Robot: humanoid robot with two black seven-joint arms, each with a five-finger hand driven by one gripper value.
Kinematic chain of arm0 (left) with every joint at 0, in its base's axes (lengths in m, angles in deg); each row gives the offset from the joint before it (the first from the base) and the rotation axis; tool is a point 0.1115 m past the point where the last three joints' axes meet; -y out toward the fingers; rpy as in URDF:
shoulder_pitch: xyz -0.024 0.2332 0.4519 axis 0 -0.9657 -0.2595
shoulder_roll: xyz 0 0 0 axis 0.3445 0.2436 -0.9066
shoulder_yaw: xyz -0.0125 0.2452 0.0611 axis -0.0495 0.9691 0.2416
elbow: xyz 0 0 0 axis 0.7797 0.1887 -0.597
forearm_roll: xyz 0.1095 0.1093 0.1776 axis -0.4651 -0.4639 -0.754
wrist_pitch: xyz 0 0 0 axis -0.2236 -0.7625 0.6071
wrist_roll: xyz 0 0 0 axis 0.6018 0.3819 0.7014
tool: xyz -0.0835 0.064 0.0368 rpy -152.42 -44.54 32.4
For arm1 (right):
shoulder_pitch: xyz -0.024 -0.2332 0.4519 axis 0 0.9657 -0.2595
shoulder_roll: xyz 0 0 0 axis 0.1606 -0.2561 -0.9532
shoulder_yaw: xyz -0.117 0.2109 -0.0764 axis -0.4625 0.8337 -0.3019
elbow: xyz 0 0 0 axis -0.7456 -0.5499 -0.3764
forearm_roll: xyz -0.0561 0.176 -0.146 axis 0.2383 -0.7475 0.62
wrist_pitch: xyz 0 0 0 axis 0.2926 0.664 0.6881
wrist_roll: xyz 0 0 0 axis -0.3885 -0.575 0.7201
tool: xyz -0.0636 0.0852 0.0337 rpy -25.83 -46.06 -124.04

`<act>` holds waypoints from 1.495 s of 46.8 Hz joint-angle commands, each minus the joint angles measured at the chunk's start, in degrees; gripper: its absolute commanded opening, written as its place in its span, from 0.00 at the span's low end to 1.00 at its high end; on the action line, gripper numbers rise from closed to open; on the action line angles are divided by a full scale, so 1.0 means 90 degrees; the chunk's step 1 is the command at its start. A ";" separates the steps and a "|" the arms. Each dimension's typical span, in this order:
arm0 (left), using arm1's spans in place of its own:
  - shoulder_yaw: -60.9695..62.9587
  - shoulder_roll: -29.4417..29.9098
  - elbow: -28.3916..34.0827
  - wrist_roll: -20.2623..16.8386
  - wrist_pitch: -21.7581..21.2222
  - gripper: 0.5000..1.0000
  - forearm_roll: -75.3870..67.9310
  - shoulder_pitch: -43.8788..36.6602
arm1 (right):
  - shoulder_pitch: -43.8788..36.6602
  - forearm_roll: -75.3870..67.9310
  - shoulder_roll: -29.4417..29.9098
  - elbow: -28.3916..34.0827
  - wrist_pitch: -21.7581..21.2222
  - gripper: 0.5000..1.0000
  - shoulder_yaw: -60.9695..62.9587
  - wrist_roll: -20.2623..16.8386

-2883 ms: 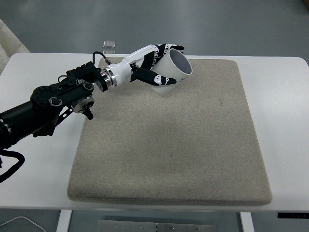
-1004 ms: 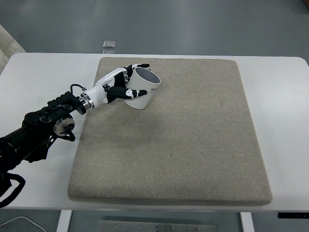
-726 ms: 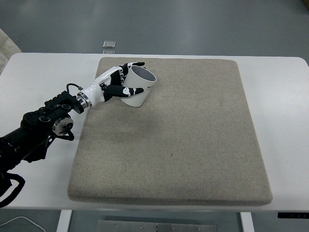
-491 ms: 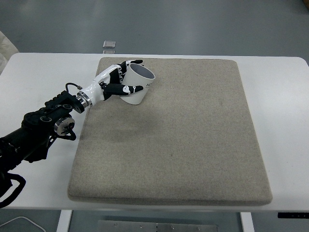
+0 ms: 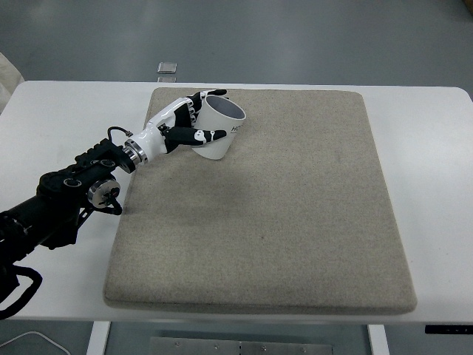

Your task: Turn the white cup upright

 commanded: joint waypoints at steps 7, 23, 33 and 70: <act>-0.0023 0.0000 -0.0007 0.0000 0.0009 0.98 0.0011 0.0000 | 0.0000 0.0001 0.0000 -0.0002 0.0000 0.86 0.0000 0.0009; -0.0032 0.0029 -0.0056 0.0000 0.0077 0.98 0.0274 0.0000 | 0.0000 0.0001 0.0000 0.0007 0.0010 0.86 0.0000 0.0008; -0.0081 0.0088 -0.0173 0.0000 0.0410 0.98 0.0274 0.0009 | 0.0000 0.0001 0.0000 -0.0002 0.0010 0.86 0.0000 0.0008; -0.0941 0.0147 -0.0085 0.0000 0.0400 0.99 0.0508 0.0664 | 0.0000 0.0001 0.0000 0.0007 0.0000 0.86 0.0010 -0.0001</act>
